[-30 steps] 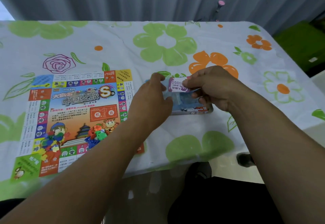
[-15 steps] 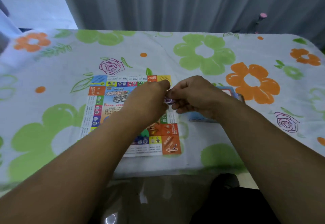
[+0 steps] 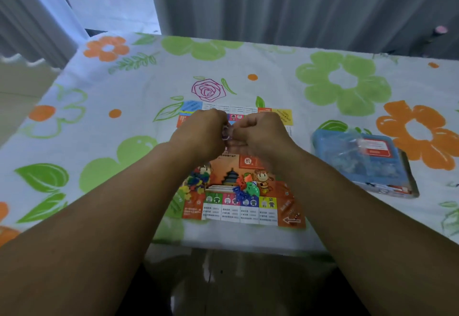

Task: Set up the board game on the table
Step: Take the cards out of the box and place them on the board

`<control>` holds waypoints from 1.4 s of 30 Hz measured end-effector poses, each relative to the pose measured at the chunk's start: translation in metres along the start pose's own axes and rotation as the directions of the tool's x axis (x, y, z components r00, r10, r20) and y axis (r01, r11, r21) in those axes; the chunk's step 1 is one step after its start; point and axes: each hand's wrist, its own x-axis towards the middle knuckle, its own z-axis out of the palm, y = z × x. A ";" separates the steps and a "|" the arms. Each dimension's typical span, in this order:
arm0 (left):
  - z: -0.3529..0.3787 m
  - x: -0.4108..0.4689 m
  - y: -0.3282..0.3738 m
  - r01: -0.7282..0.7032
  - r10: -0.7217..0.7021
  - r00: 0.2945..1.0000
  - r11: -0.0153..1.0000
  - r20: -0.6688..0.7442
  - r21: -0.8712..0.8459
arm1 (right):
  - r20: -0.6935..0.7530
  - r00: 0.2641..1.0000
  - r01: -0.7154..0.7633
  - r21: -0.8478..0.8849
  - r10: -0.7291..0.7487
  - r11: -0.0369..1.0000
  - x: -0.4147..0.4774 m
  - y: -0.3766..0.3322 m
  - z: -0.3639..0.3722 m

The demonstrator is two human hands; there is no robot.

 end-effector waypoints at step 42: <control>0.013 0.020 -0.045 -0.021 -0.012 0.984 0.983 0.176 0.183 | 0.084 0.995 -0.030 -0.224 0.050 0.974 0.014 0.011 0.012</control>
